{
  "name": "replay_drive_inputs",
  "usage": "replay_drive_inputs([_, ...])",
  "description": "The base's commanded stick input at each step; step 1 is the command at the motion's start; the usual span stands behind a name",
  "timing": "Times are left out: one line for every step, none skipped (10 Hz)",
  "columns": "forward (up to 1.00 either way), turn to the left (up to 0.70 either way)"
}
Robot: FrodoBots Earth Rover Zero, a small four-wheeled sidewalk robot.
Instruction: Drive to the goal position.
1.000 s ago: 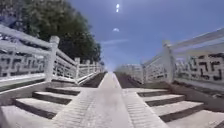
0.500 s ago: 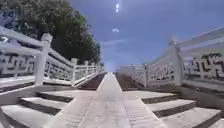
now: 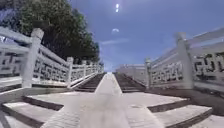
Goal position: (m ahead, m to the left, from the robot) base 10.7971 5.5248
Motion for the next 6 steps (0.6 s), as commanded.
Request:
replay_drive_inputs([0.7, 0.0])
replay_drive_inputs([0.7, 0.0])
replay_drive_inputs([0.7, 0.0])
replay_drive_inputs([0.7, 0.0])
replay_drive_inputs([0.7, 0.0])
replay_drive_inputs([0.7, 0.0])
